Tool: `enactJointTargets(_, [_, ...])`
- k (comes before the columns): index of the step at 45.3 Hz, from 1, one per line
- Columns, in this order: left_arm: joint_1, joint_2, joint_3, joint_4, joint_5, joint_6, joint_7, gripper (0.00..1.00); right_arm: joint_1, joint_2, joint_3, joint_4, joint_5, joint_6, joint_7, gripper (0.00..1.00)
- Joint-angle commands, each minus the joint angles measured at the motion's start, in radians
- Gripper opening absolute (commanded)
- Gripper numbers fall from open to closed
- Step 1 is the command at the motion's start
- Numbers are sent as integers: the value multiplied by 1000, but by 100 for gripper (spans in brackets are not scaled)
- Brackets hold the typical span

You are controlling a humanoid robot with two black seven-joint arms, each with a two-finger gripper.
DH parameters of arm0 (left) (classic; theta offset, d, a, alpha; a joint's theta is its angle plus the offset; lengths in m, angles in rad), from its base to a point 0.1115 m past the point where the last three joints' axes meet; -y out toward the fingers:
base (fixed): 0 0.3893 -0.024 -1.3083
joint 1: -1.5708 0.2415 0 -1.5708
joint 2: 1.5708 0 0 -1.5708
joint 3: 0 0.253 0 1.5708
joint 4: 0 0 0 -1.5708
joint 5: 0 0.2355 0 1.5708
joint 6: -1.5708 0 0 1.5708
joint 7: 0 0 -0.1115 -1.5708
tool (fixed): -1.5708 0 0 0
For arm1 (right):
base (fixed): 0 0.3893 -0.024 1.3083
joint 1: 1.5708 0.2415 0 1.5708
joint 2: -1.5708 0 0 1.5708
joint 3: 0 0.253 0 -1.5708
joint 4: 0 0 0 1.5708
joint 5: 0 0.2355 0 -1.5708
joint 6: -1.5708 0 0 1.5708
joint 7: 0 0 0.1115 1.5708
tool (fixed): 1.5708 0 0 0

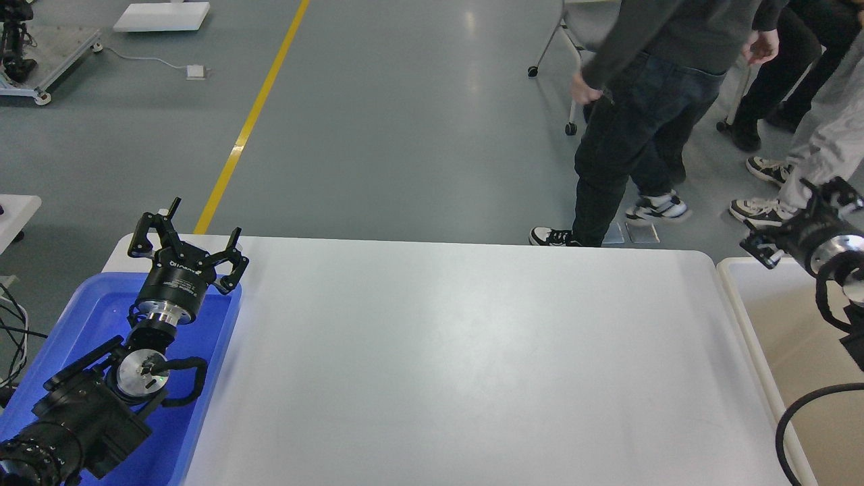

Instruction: Tidy desktop

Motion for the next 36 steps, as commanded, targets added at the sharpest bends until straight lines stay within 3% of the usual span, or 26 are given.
enactJointTargets(1, [0,0,0,0,0,0,0,100,58,121,145,85,3,114,0,100])
enactJointTargets(20, [0,0,0,0,0,0,0,100,-1,411,177,86,55,189,0,100])
enactJointTargets(28, [0,0,0,0,0,0,0,100,-64,414,157,94,52,201,0,100])
enactJointTargets(36, [0,0,0,0,0,0,0,100,-103,414,157,103,52,281,0,100])
